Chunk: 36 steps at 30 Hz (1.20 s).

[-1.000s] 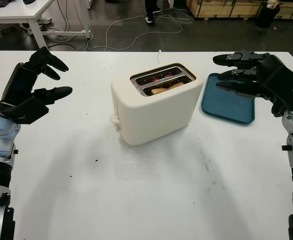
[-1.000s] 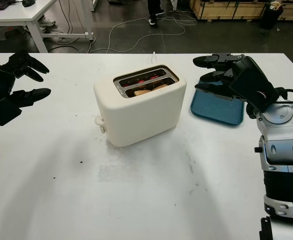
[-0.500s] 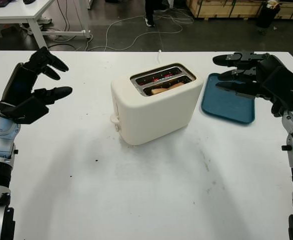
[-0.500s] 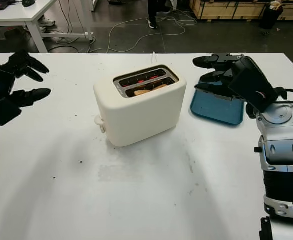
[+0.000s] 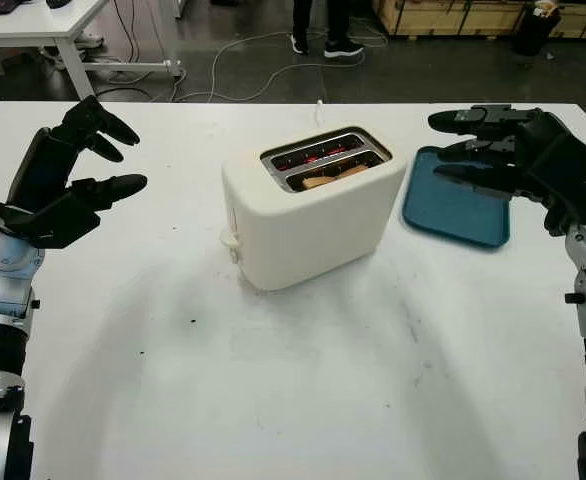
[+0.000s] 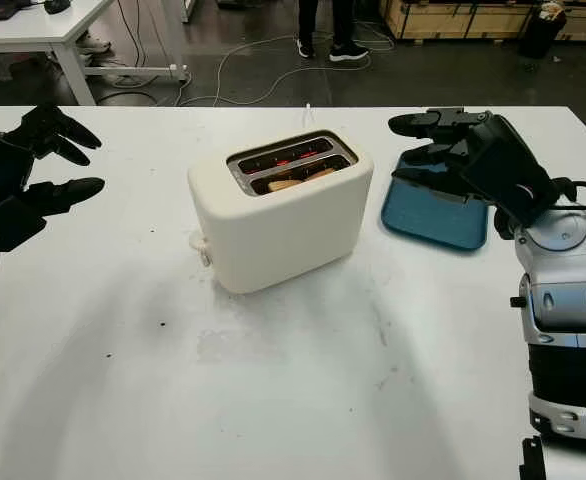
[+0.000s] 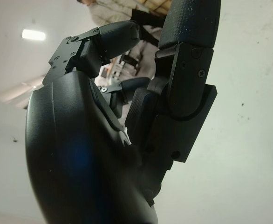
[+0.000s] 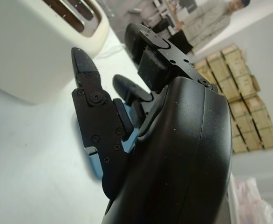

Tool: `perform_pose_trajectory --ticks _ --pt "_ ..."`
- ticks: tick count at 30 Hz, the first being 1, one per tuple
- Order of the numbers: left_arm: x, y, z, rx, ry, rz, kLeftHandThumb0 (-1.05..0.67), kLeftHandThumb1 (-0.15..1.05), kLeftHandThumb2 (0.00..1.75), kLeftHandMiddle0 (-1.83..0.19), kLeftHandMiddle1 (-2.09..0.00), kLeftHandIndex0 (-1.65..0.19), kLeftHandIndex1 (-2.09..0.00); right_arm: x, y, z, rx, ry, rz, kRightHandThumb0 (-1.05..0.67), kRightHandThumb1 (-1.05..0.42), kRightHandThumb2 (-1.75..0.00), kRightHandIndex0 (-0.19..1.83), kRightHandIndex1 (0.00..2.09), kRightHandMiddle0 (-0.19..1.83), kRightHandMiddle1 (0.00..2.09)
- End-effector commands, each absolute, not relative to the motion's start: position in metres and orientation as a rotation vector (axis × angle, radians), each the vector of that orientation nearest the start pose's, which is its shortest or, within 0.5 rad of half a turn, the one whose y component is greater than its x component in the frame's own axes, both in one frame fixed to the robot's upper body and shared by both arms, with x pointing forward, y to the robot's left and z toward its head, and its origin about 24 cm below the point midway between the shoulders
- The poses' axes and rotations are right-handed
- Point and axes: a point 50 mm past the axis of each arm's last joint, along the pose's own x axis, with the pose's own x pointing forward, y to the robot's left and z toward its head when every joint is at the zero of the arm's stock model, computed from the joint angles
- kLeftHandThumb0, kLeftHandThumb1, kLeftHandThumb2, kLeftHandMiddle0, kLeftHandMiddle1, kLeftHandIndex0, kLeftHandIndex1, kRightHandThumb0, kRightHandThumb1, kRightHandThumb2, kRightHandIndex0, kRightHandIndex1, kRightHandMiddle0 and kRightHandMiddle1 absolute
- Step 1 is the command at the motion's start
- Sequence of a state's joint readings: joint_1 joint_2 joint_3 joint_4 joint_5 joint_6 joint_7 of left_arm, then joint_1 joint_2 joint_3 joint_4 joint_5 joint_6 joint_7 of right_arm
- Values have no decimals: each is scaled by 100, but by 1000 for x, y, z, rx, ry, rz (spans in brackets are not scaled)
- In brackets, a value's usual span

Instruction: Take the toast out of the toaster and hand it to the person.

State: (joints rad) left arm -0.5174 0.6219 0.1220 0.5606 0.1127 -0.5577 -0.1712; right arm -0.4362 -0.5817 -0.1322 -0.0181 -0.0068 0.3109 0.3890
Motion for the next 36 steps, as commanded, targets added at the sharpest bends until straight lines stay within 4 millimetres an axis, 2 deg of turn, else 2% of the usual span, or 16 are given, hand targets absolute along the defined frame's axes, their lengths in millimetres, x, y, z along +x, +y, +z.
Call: perform_pose_trajectory --ticks 1,4,11,17,36 --pt "324 274 168 743 -462 -69 -105 92 21 -17 -161 -13 -153 312 -247 178 -518 -85 152 -33 -85 0 50 68 74 1" --pt "324 273 167 745 -454 -70 -105 92 23 -14 -164 -9 -155 310 -248 176 -521 -86 143 -37 -86 0 50 64 72 0" --pt "325 273 164 724 -455 -86 -105 92 21 -10 -164 -6 -156 305 -250 169 -501 -78 134 -40 -88 0 56 38 67 0" --pt "326 272 161 719 -438 -106 -105 92 18 -10 -163 -5 -156 305 -249 170 -518 -80 137 -41 -89 0 48 24 53 0" --pt "325 271 160 723 -437 -104 -105 92 20 -14 -161 -8 -155 307 -245 174 -475 -91 154 -40 -88 0 49 12 50 0"
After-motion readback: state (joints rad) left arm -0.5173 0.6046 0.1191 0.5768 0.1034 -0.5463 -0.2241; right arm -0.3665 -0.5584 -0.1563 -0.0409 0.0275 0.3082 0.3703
